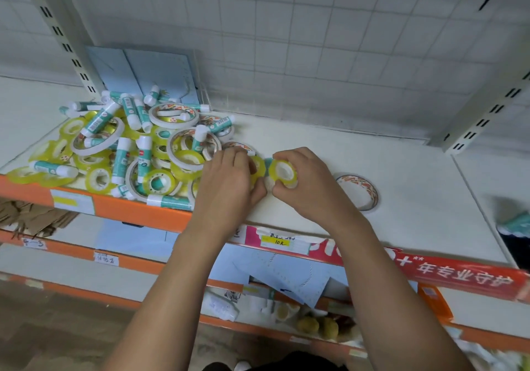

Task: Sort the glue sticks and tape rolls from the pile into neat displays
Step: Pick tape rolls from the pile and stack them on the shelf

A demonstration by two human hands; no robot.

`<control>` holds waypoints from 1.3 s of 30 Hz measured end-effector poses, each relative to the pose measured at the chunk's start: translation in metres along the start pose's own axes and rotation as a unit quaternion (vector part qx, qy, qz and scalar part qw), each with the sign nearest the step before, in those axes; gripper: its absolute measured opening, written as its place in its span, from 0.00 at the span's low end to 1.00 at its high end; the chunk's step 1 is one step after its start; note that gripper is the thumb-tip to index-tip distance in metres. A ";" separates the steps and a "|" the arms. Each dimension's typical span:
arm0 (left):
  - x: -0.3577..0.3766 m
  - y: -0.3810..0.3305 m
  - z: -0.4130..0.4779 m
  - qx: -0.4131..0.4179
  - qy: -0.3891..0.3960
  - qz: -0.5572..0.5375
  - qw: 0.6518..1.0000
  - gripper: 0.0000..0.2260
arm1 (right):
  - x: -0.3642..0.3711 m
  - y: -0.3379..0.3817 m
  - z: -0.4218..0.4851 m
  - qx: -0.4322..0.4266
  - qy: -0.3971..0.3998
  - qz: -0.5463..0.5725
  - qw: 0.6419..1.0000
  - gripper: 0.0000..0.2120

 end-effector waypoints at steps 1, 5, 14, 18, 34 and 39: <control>0.002 -0.005 0.001 0.004 0.002 -0.008 1.000 0.14 | -0.006 -0.006 -0.002 0.005 -0.005 -0.008 1.000 0.22; 0.016 -0.031 0.005 0.007 0.023 -0.083 0.996 0.12 | -0.033 -0.031 -0.011 0.036 -0.032 -0.036 0.998 0.23; 0.061 -0.144 0.012 0.074 0.087 -0.180 0.977 0.16 | -0.127 -0.115 -0.047 0.122 -0.061 -0.094 0.986 0.25; 0.077 -0.184 0.013 0.089 0.097 -0.206 0.970 0.16 | -0.161 -0.149 -0.060 0.145 -0.076 -0.120 0.979 0.25; 0.151 -0.285 -0.007 0.103 0.214 -0.216 0.947 0.21 | -0.227 -0.213 -0.082 0.160 -0.085 -0.116 0.976 0.24; 0.146 -0.267 -0.004 0.087 0.218 -0.193 0.953 0.30 | -0.210 -0.206 -0.069 0.140 -0.063 -0.110 0.982 0.25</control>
Point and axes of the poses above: each hand's wrist, its own z-axis towards the middle knuckle, its own x-axis out of the palm, y = z × x, the point moved 9 cm from there along z, towards the middle knuckle, and after that the axes turned 14 degrees about -y, right-handed, at the moved point
